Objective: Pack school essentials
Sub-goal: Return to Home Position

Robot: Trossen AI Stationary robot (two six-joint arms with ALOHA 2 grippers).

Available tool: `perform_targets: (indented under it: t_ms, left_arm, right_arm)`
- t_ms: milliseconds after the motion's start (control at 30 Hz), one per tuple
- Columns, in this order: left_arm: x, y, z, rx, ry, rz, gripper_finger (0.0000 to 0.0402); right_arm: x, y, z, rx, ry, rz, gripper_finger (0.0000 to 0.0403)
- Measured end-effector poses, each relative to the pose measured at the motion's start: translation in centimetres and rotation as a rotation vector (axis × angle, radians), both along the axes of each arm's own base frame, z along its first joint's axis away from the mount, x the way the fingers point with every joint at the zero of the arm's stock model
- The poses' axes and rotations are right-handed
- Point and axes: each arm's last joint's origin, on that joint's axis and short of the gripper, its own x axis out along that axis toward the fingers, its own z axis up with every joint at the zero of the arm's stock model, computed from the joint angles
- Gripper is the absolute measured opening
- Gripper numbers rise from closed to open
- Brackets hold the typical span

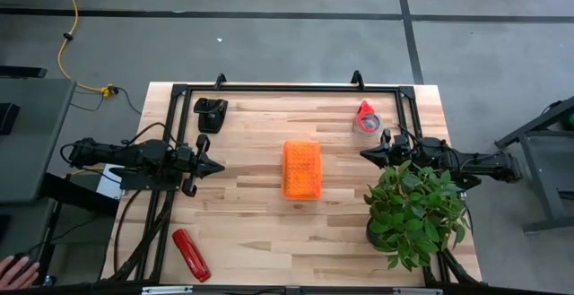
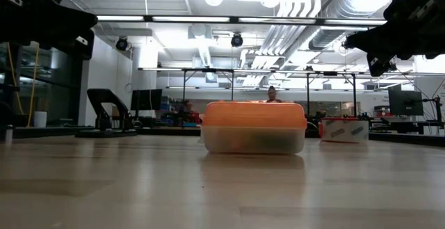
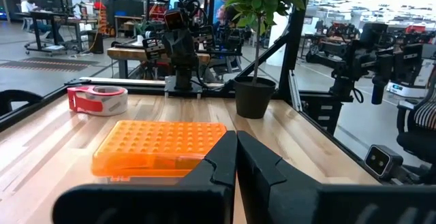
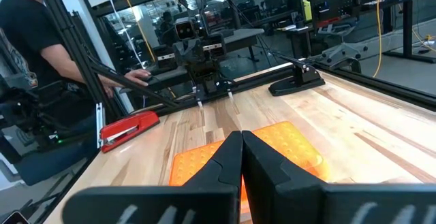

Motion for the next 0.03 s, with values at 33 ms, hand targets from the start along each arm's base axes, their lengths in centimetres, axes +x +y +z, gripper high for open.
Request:
perform_targets:
  t_ms: [33]
  left_arm:
    - [0.00,0.00,0.00,0.000,0.000,0.000,0.0000]
  right_arm:
    - [0.00,0.00,0.00,0.000,0.000,0.000,0.0000]
